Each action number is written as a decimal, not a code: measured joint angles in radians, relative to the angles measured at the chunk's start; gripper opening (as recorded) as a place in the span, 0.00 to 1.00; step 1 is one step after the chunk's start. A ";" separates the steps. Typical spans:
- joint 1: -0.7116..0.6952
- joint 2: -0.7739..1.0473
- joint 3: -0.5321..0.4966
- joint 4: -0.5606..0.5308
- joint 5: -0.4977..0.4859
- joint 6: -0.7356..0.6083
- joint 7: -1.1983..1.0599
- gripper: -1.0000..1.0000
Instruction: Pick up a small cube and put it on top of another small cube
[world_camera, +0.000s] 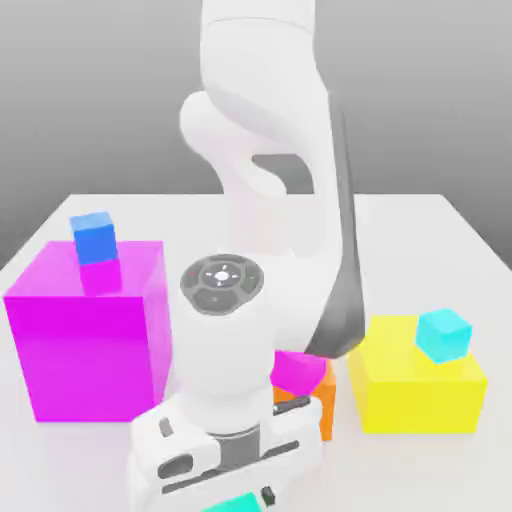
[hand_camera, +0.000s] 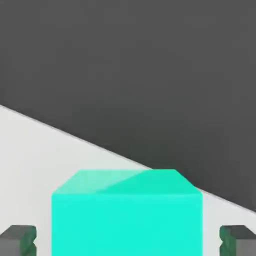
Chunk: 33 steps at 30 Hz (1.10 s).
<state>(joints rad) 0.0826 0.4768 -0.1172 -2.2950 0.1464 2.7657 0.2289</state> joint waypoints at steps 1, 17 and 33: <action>0.000 0.000 0.000 0.000 0.000 -0.001 0.000 0.00; 0.076 -0.429 -0.001 -0.175 0.029 -0.261 0.306 0.00; 0.024 -0.764 0.148 -0.447 -0.128 -0.310 0.925 0.00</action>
<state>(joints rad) 0.1065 -0.2867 0.0309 -2.7422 0.0184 2.4562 1.1534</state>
